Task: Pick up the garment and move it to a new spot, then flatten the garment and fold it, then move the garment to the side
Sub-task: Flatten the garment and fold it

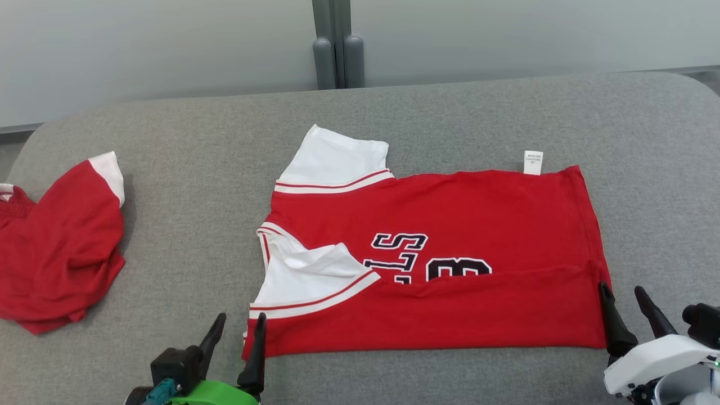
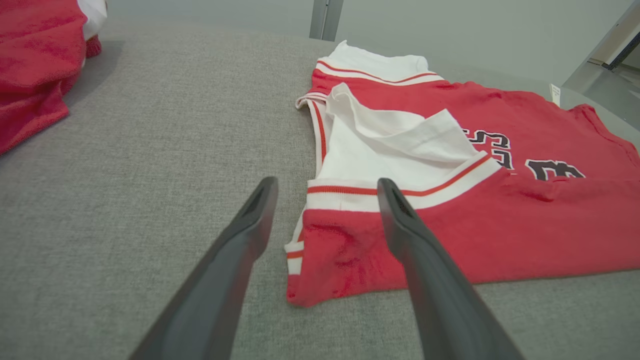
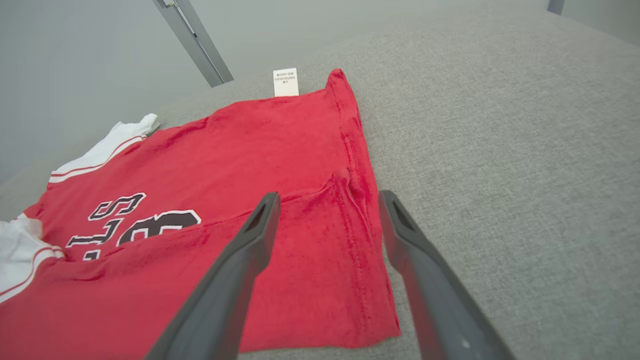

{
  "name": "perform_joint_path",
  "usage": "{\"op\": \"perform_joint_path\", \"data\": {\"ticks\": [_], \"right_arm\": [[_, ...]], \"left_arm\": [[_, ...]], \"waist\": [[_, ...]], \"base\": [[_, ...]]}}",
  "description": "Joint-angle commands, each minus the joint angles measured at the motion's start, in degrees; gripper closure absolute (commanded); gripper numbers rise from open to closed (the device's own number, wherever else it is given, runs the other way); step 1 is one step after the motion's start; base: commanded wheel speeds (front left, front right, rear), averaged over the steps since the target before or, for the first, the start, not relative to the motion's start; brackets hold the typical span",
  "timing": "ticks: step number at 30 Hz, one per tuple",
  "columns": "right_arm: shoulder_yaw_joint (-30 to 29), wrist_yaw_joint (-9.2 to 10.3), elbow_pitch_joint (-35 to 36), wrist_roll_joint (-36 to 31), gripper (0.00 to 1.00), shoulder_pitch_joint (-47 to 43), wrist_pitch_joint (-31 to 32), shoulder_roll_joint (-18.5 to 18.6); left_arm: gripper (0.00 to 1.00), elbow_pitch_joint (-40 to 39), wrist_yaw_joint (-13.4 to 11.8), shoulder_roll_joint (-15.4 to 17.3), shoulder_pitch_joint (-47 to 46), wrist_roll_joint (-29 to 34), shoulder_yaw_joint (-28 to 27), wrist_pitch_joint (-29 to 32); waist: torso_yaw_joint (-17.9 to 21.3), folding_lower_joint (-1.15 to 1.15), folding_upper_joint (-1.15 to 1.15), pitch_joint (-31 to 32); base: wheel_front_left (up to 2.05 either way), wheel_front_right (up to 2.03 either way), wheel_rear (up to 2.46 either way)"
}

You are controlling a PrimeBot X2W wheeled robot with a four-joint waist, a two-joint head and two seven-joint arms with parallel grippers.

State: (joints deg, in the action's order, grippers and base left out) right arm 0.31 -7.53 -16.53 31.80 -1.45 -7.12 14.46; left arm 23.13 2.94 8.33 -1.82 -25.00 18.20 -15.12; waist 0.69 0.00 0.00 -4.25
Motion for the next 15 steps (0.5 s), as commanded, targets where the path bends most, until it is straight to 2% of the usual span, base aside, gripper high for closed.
{"op": "perform_joint_path", "data": {"ticks": [1,11,15], "right_arm": [[-0.2,0.09,1.0,-1.2,0.00,0.6,-0.8,-0.4],[0.4,0.09,7.3,-8.6,0.00,2.1,-6.6,-3.5],[0.3,0.09,8.6,-9.4,0.00,2.4,-7.6,-4.6]], "left_arm": [[0.00,-0.9,-0.6,0.6,-0.4,0.6,-1.0,0.0],[0.00,-7.8,-1.9,1.4,-3.2,6.8,-7.9,0.0],[0.00,-9.6,-2.1,0.8,-4.1,8.8,-10.8,0.0]], "waist": [[0.0,0.00,0.00,0.6],[0.4,0.00,0.00,1.9],[0.7,0.00,0.00,2.1]], "base": [[0.00,0.00,0.00],[0.00,0.00,0.00],[0.00,0.00,0.00]]}}
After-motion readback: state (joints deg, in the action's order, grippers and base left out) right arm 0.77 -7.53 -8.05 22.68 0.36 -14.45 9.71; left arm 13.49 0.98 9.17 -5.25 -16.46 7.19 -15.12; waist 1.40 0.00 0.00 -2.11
